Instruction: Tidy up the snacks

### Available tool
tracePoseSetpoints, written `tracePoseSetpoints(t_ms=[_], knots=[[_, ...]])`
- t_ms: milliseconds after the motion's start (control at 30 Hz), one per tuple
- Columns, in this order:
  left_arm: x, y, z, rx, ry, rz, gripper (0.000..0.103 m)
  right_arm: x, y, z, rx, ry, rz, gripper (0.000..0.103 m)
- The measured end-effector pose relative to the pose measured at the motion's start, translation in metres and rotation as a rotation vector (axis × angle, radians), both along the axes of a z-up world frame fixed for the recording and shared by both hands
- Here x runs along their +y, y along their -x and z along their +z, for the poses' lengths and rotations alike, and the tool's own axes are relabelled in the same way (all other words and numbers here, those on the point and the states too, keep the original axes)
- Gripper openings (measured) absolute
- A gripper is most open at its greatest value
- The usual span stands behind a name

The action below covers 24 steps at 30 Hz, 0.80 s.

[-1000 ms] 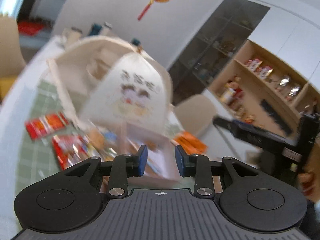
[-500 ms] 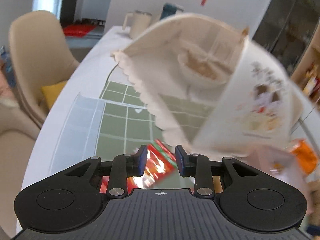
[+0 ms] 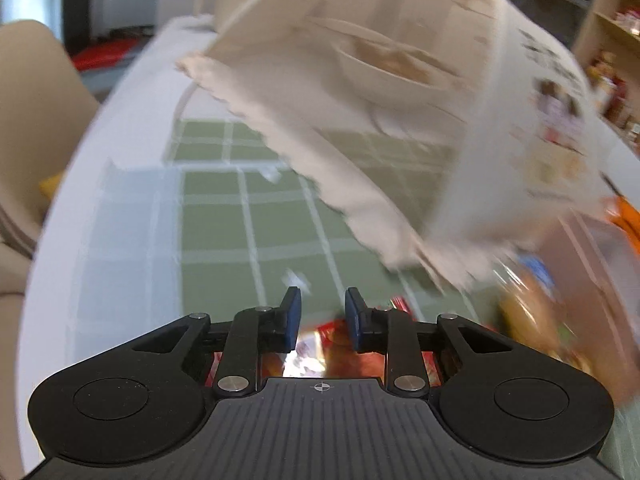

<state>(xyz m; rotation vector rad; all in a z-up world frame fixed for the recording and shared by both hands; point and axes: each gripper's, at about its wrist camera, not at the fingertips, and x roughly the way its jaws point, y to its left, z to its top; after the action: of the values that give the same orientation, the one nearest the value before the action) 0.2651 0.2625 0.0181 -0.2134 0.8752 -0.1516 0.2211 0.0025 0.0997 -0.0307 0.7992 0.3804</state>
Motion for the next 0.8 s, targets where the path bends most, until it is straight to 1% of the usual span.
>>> tracePoseSetpoints(t_ms=[67, 133, 167, 233, 300, 333, 367, 400, 433, 500, 567, 600, 700, 767, 800], knots=[[-0.005, 0.019, 0.001, 0.002, -0.012, -0.03, 0.028, 0.016, -0.029, -0.005, 0.043, -0.02, 0.003, 0.071], [-0.004, 0.039, 0.001, 0.026, 0.038, -0.032, 0.028, 0.031, -0.049, -0.014, 0.063, -0.014, 0.007, 0.071], [-0.003, 0.05, 0.001, 0.037, 0.068, -0.017, 0.027, 0.041, -0.06, -0.019, 0.061, 0.011, 0.022, 0.071], [-0.003, 0.07, 0.0, 0.055, 0.106, -0.005, 0.027, 0.063, -0.079, -0.031, 0.054, 0.092, 0.049, 0.071], [-0.003, 0.087, 0.0, 0.077, 0.147, 0.01, 0.027, 0.077, -0.094, -0.044, 0.065, 0.14, 0.063, 0.071], [-0.002, 0.095, 0.0, 0.087, 0.166, 0.023, 0.027, 0.08, -0.101, -0.049, 0.076, 0.158, 0.052, 0.069], [0.0, 0.102, -0.001, 0.098, 0.186, 0.038, 0.027, 0.081, -0.106, -0.053, 0.092, 0.17, 0.036, 0.064], [0.001, 0.108, -0.002, 0.102, 0.2, 0.053, 0.027, 0.079, -0.109, -0.058, 0.12, 0.17, 0.03, 0.053], [0.002, 0.115, -0.001, 0.102, 0.209, 0.072, 0.027, 0.076, -0.109, -0.061, 0.15, 0.165, 0.028, 0.053], [0.004, 0.128, 0.001, 0.1, 0.232, 0.113, 0.027, 0.071, -0.095, -0.061, 0.171, 0.139, 0.048, 0.051], [0.004, 0.137, 0.002, 0.099, 0.261, 0.141, 0.027, 0.066, -0.072, -0.059, 0.188, 0.114, 0.089, 0.049], [0.003, 0.14, 0.003, 0.102, 0.263, 0.154, 0.026, 0.061, -0.057, -0.057, 0.199, 0.097, 0.108, 0.049], [-0.006, 0.151, 0.008, 0.104, 0.228, 0.197, 0.026, 0.042, -0.013, -0.055, 0.223, 0.047, 0.149, 0.049], [-0.011, 0.159, 0.012, 0.1, 0.235, 0.208, 0.026, 0.027, 0.015, -0.054, 0.237, 0.019, 0.175, 0.049], [-0.015, 0.164, 0.014, 0.094, 0.229, 0.221, 0.026, 0.019, 0.03, -0.053, 0.234, 0.023, 0.19, 0.049]])
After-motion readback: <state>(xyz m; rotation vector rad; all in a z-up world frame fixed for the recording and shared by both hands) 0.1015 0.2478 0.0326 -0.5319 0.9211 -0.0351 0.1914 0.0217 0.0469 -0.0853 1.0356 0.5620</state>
